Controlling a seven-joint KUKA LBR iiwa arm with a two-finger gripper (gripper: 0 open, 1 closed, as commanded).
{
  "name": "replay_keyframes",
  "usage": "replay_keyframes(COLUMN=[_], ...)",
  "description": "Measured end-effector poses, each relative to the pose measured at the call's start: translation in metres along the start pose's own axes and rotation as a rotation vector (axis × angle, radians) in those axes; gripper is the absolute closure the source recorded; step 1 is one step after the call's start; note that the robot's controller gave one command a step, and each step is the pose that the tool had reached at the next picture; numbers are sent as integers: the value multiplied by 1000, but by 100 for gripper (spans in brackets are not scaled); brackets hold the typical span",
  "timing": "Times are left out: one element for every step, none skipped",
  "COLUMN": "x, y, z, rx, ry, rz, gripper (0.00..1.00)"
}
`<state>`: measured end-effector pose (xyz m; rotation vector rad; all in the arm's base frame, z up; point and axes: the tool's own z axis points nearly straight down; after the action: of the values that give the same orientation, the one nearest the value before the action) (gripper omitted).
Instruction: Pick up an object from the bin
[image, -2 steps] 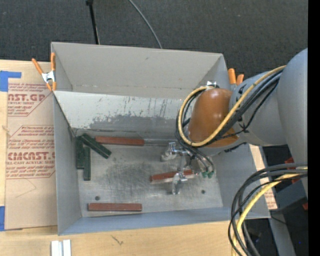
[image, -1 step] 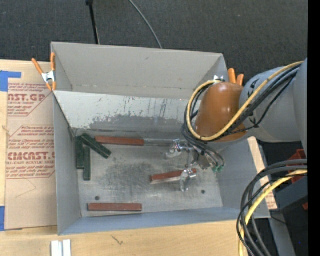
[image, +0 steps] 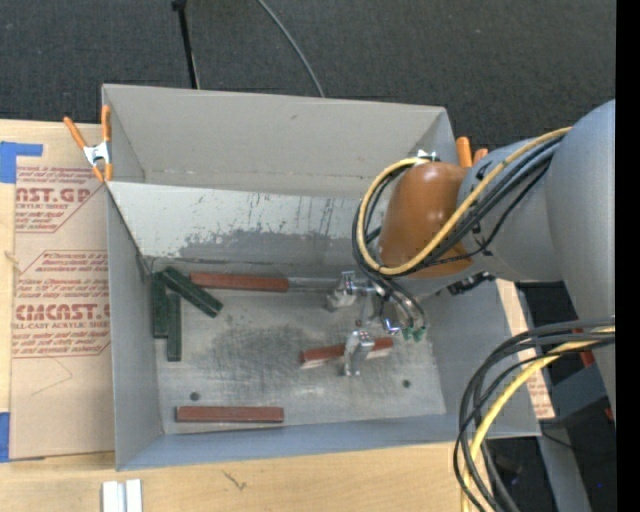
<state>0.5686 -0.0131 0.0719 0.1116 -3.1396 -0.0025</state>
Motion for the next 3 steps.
replay_keyframes(x=[16,16,18], y=[13,13,14], z=[-6,-6,-9], rx=[9,9,7], ry=[-27,-27,-18], rz=[-315,-315,-316], gripper=[100,100,100])
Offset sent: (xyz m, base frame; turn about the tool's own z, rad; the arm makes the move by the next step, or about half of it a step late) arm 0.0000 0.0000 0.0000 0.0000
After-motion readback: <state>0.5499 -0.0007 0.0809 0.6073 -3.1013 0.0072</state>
